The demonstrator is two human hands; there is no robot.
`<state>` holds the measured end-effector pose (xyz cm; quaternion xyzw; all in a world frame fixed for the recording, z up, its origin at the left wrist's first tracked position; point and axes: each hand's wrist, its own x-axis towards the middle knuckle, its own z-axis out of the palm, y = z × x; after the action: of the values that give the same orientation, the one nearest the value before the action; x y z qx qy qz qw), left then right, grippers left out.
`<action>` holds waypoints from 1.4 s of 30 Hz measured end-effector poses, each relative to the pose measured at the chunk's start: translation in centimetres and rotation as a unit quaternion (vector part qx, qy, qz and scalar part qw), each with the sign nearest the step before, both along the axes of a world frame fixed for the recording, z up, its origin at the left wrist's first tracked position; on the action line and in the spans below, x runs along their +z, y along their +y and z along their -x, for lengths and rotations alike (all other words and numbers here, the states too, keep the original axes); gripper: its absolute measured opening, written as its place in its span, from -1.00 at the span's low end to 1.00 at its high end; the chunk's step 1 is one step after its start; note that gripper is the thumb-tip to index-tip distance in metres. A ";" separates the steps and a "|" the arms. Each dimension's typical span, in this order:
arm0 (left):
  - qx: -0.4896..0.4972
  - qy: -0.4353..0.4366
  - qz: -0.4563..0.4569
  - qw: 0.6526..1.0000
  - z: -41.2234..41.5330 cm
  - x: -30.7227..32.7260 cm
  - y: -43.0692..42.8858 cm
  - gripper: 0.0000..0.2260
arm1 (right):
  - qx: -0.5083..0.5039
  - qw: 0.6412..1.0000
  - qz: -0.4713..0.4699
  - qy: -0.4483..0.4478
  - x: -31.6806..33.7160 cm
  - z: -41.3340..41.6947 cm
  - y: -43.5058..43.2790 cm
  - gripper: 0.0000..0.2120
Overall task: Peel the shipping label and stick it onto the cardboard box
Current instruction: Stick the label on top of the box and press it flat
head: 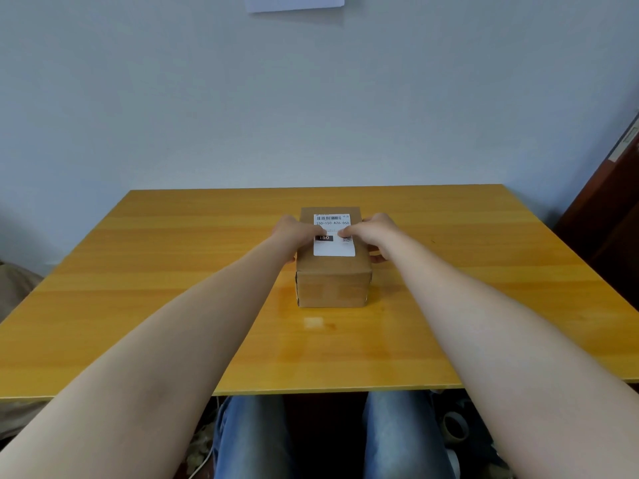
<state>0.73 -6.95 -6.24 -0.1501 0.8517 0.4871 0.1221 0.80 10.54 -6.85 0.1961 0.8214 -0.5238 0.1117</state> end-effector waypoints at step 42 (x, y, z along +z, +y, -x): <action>0.010 -0.082 0.050 0.995 5.0 -0.9 1.0 -0.04 | -0.006 0.998 -0.031 -0.050 -0.2 4.1 -0.8 -0.16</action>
<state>-4.22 -5.92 -7.10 -0.2045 0.8602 0.4315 0.1791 -3.32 9.78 -7.01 0.2301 0.8294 -0.4883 0.1439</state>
